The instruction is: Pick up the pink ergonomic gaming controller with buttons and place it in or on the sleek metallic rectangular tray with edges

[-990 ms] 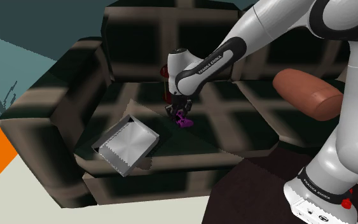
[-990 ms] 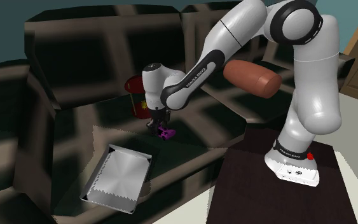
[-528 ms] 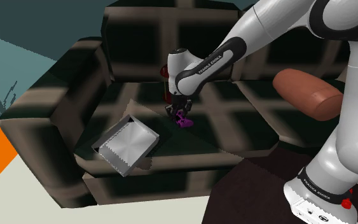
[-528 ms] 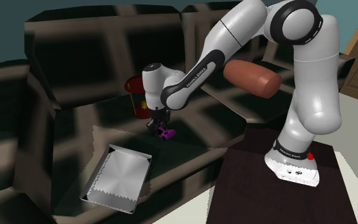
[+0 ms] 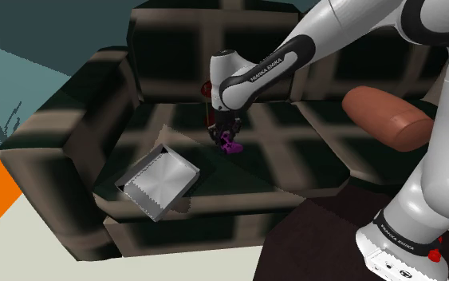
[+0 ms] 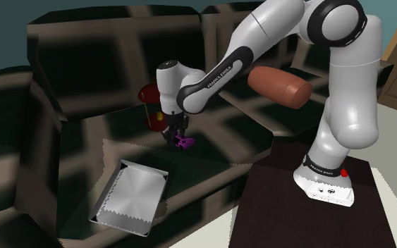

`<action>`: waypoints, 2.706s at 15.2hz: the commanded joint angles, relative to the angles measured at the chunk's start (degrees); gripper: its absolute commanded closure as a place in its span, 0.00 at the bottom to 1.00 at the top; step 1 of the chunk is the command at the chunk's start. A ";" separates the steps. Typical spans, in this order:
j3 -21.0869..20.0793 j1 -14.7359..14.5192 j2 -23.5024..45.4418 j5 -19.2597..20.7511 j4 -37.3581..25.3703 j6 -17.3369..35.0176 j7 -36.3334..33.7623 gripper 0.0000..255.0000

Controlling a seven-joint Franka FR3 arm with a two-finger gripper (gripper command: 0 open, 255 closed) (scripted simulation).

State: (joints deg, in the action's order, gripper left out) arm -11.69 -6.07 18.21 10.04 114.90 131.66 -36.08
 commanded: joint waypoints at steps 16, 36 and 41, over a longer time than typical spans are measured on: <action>-0.87 0.51 -6.79 -2.70 -4.48 -11.00 2.27 1.00; -5.34 -19.80 20.29 4.18 -46.30 -28.33 -19.17 1.00; -5.02 -22.77 25.89 5.07 -53.59 -30.12 -20.64 1.00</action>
State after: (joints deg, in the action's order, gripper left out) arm -16.74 -28.79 43.95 15.05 61.01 101.09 -56.55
